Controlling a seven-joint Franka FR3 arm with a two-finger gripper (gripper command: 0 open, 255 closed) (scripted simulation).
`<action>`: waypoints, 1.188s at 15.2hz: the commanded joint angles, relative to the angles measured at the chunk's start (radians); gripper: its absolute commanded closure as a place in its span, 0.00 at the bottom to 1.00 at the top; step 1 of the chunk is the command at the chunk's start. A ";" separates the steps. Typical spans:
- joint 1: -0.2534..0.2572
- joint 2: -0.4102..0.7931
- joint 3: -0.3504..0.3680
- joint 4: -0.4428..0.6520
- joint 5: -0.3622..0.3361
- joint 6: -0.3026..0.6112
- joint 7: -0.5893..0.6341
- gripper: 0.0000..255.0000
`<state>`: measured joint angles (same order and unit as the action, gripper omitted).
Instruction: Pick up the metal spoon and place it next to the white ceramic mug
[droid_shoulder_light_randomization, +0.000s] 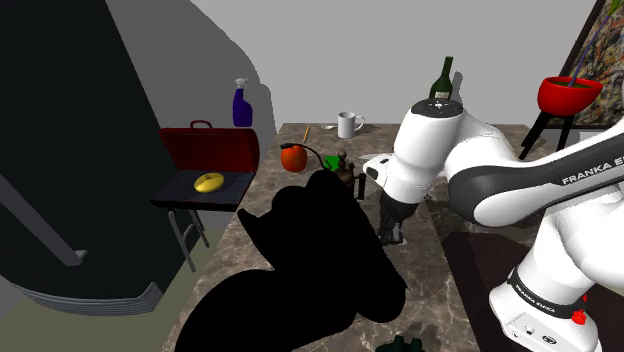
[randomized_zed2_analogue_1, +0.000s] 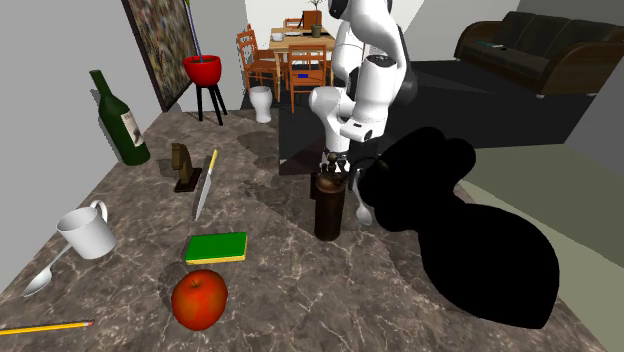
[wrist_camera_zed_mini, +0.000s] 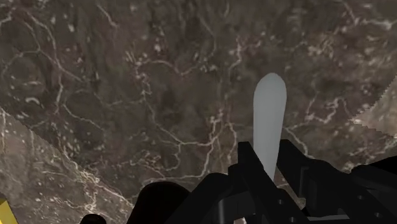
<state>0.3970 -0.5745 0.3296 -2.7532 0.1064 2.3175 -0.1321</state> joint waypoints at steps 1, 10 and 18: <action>0.003 -0.019 -0.005 0.017 0.001 -0.036 -0.002 1.00; 0.004 -0.076 -0.029 0.104 -0.005 -0.180 -0.015 1.00; 0.002 -0.105 -0.047 0.193 -0.013 -0.297 -0.023 1.00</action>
<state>0.3980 -0.6702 0.2860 -2.5683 0.0936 2.0379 -0.1529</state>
